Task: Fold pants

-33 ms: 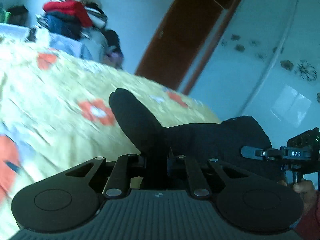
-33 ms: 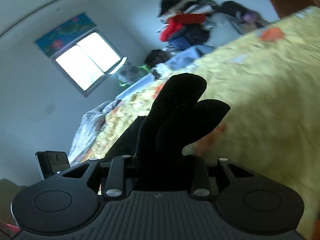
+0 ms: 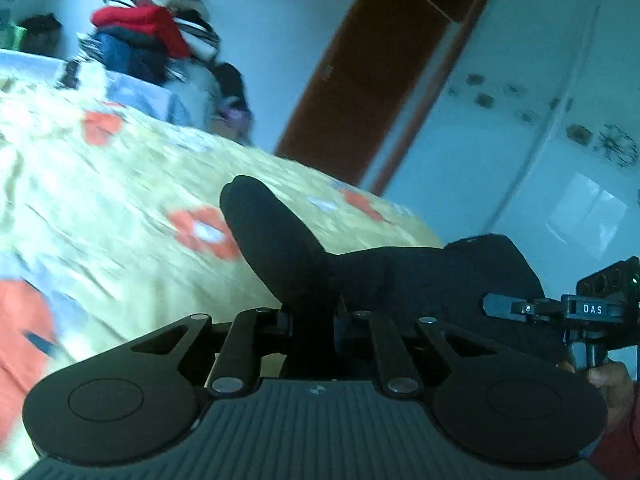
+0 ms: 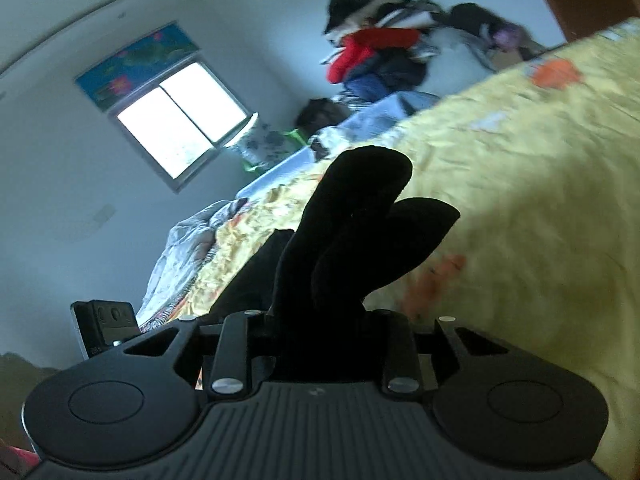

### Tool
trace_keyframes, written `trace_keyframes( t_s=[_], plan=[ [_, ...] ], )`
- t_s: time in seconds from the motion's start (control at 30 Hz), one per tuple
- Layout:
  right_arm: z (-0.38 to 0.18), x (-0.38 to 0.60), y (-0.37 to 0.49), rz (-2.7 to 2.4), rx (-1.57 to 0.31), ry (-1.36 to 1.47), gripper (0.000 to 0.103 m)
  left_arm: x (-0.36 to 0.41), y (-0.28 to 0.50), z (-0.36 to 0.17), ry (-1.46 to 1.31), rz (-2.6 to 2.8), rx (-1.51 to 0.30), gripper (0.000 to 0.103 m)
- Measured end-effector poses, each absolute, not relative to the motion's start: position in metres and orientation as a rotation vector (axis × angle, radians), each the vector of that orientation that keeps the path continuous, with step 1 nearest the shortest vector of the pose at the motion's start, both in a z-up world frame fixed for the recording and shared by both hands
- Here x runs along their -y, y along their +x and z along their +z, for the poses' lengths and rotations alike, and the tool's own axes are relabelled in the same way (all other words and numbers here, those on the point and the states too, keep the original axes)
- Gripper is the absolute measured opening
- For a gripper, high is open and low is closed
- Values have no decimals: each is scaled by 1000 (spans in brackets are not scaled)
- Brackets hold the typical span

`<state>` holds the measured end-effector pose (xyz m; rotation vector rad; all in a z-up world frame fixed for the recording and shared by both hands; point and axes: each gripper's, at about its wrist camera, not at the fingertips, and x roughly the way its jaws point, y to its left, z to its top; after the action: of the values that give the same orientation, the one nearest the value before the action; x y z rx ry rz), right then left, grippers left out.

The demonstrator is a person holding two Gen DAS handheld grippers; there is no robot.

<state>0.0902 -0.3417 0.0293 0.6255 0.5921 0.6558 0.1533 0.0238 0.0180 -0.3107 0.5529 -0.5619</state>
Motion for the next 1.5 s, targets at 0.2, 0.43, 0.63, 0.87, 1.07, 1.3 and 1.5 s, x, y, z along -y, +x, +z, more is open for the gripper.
trace_keyframes(
  t_s=[0.2, 0.43, 0.63, 0.87, 1.07, 1.3, 1.5],
  plan=[
    [14, 301, 141, 662, -624, 641, 28, -51, 177, 14, -256, -449, -588, 17],
    [-28, 287, 163, 530, -763, 601, 36, -60, 191, -24, -218, -376, -684, 49],
    [-13, 305, 137, 391, -722, 452, 46, -85, 175, -16, -245, -191, -671, 73],
    [27, 278, 128, 439, -568, 289, 48, -39, 159, 20, -143, -350, -589, 103],
    [-4, 225, 156, 438, -690, 72, 46, -1, 166, -23, 49, -321, -689, 100],
    [22, 222, 104, 393, -613, 104, 60, 5, 112, -13, 153, -201, -550, 102],
    [0, 201, 73, 454, -645, 126, 64, 15, 95, -19, 163, -119, -589, 103]
  ],
)
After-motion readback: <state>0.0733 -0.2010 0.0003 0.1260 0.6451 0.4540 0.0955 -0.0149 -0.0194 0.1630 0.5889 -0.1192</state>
